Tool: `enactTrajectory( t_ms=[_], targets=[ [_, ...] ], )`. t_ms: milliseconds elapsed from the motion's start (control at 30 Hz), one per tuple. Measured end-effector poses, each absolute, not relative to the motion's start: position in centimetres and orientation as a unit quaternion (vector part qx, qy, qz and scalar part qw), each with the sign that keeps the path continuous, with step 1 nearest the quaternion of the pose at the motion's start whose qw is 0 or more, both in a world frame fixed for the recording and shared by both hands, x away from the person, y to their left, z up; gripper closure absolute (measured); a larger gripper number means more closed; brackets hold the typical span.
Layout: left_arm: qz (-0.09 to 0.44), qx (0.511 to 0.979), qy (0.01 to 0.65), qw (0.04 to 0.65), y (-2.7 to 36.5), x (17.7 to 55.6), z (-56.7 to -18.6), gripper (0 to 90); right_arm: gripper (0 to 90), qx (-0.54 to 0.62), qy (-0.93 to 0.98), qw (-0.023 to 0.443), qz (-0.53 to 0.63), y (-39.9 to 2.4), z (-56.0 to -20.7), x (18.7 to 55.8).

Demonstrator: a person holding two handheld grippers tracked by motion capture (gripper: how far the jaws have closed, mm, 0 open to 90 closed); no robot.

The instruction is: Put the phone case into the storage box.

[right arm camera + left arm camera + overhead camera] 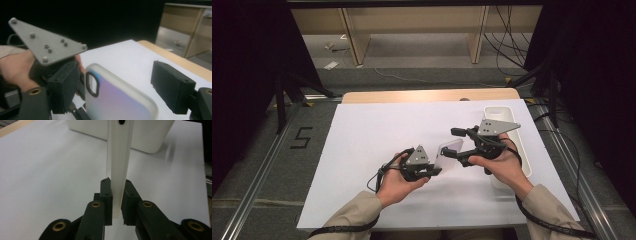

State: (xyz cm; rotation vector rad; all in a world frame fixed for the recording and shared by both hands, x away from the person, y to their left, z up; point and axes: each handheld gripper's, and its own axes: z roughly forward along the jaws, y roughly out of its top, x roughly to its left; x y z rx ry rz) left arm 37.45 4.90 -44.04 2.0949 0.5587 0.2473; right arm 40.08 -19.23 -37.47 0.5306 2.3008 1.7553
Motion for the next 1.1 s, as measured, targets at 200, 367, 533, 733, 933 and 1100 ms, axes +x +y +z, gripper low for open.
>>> enactTrajectory(
  t_ms=[200,367,533,733,933,1100],
  targets=[
    [0.115,0.839,0.263,0.463,5.2,37.6,-44.0,81.0,14.7,0.225,0.754,0.133,0.603,-19.5,-37.8,40.2],
    [0.121,0.829,0.280,0.469,5.2,37.8,-43.8,80.9,8.0,0.249,0.747,0.152,0.597,-19.2,-38.3,40.1],
    [0.125,0.826,0.290,0.467,5.2,37.8,-43.6,80.9,2.9,0.261,0.746,0.158,0.592,-18.7,-38.7,39.9],
    [0.126,0.822,0.297,0.469,5.0,37.8,-43.6,80.9,1.1,0.277,0.736,0.159,0.597,-18.2,-39.0,39.9],
    [0.125,0.823,0.298,0.467,4.5,37.8,-43.7,80.9,1.3,0.282,0.732,0.159,0.599,-17.6,-39.2,39.7],
    [0.123,0.825,0.295,0.466,4.2,37.8,-43.8,80.9,2.3,0.291,0.728,0.162,0.600,-17.1,-39.4,39.8]
  ],
)
